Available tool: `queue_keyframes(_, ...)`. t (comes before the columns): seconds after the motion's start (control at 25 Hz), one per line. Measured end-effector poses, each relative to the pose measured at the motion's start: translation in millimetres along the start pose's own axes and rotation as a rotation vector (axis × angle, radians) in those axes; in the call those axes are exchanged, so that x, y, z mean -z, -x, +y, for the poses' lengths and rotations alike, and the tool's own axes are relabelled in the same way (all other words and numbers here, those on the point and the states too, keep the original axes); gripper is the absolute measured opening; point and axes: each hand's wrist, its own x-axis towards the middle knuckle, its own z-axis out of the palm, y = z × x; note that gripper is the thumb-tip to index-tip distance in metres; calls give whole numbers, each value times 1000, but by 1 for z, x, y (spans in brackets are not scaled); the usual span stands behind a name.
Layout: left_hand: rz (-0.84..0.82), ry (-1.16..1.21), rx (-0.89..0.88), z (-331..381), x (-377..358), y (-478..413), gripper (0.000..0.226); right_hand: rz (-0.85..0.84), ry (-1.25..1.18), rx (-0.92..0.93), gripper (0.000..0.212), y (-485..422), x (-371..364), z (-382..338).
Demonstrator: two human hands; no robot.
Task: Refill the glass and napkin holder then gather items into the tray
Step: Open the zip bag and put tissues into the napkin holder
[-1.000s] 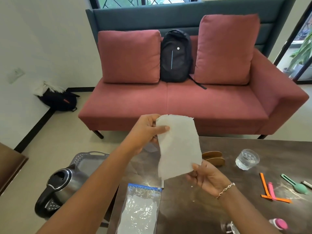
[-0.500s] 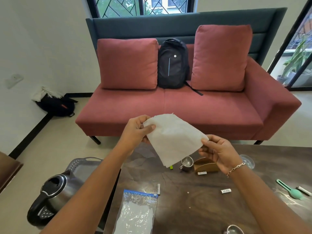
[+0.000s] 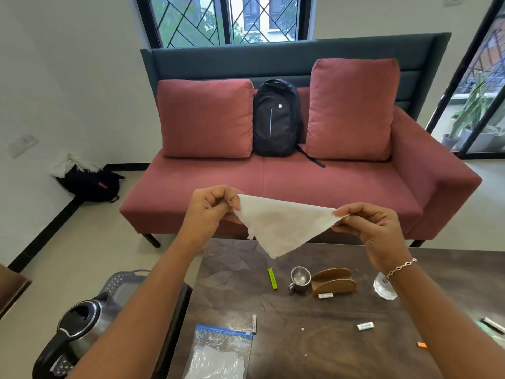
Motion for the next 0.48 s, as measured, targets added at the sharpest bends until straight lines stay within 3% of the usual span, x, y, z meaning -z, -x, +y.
queue_keyframes(0.08, -16, -30, 8, 1, 1, 0, 29, -6, 28, -6, 40, -2, 3, -4)
queue_keyframes(0.2, -16, -65, 17, 2, -4, -1, 9, -7, 91, 25, 25, -3, 3, -8)
queue_keyframes(0.36, 49, -161, -59, -2, -16, -5, 21, -30, 157, 32, 21, -3, 5, -4)
queue_keyframes(0.48, 66, -317, -104, -3, -26, -6, 20, -16, 203, -91, 17, -2, 8, 0)
